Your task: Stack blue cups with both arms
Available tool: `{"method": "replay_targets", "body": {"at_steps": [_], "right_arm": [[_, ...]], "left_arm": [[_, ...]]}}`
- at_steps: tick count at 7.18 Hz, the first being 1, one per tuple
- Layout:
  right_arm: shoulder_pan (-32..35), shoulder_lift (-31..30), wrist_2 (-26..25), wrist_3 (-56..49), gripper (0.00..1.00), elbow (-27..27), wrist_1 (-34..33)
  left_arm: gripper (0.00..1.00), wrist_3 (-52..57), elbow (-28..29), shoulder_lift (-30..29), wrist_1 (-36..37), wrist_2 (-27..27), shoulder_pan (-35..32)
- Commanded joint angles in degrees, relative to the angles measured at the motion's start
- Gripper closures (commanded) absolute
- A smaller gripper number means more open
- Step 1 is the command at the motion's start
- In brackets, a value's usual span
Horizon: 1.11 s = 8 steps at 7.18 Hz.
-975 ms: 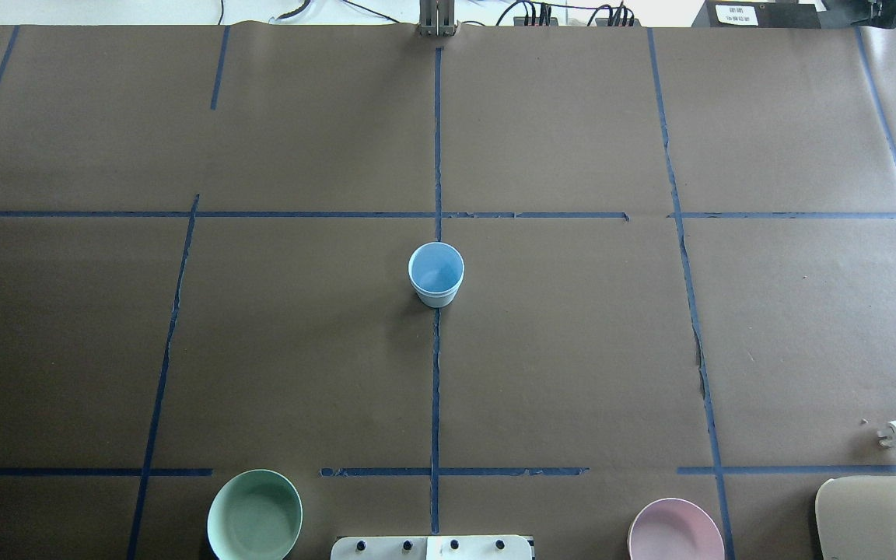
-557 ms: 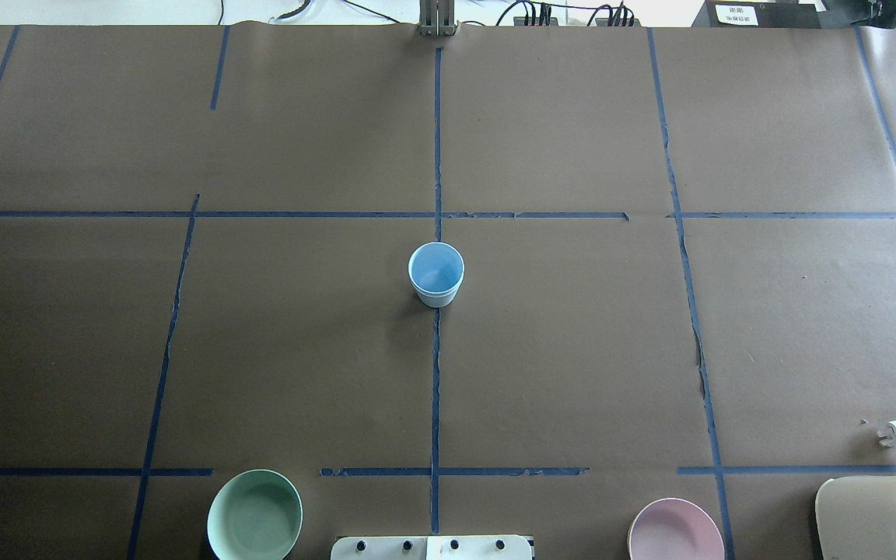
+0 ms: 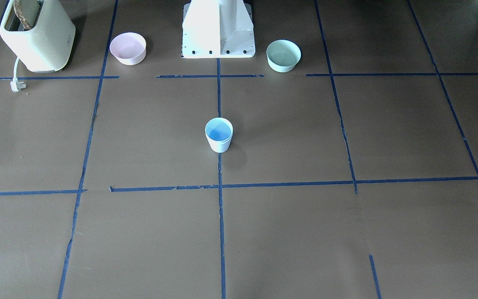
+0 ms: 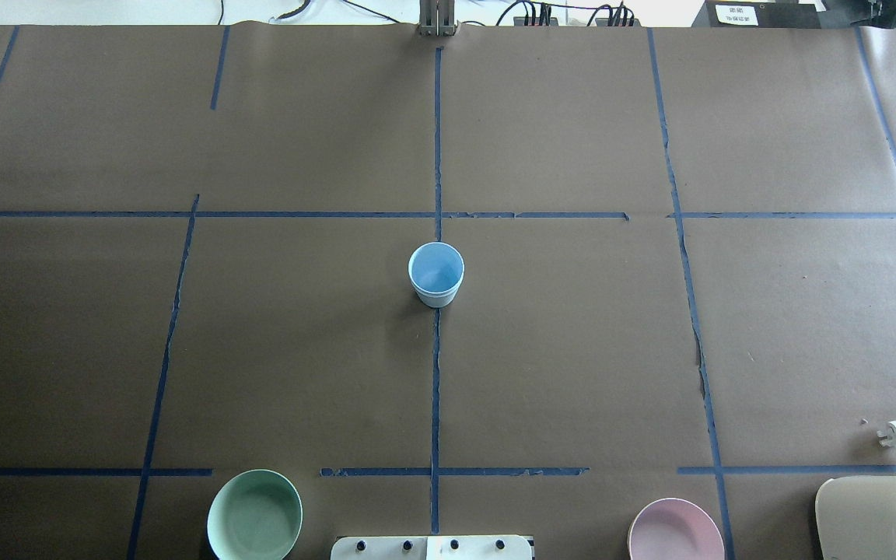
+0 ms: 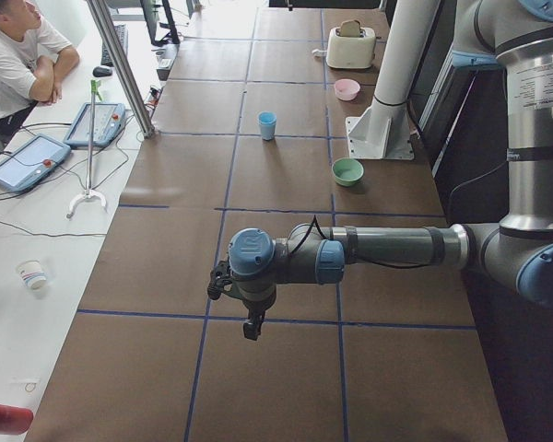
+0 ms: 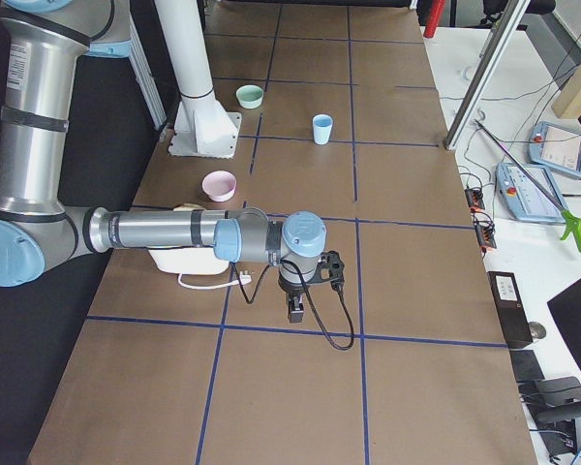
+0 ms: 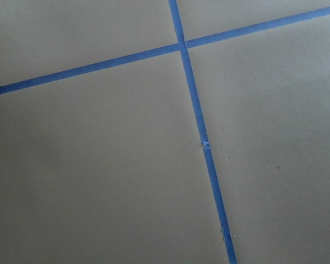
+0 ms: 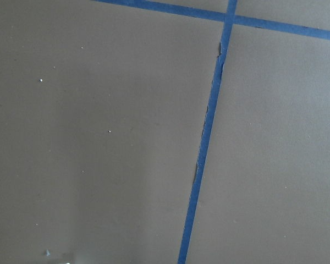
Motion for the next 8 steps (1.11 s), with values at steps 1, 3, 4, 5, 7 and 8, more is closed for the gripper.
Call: {"method": "replay_targets", "body": {"at_steps": [1, 3, 4, 5, 7, 8], "right_arm": [[0.00, 0.00, 0.06, 0.00, 0.00, -0.12, -0.01], [-0.09, 0.00, 0.06, 0.00, 0.00, -0.20, -0.01], [-0.09, 0.00, 0.06, 0.00, 0.00, -0.20, -0.01], [-0.09, 0.00, 0.15, 0.00, 0.00, -0.20, -0.01], [-0.09, 0.00, 0.32, 0.00, 0.00, -0.20, 0.08], [-0.09, 0.00, 1.02, 0.00, 0.00, -0.20, -0.01]], "left_arm": [[0.00, 0.07, 0.00, -0.02, -0.10, -0.09, 0.37], [0.00, 0.07, 0.00, -0.02, -0.10, -0.09, 0.55], [0.00, 0.07, -0.09, -0.02, -0.10, -0.09, 0.55], [0.00, 0.07, -0.09, -0.11, -0.10, -0.17, 0.55], [0.00, 0.07, 0.00, -0.20, -0.10, -0.09, 1.60], [0.00, -0.02, 0.00, -0.11, -0.01, -0.09, 1.61]]}}
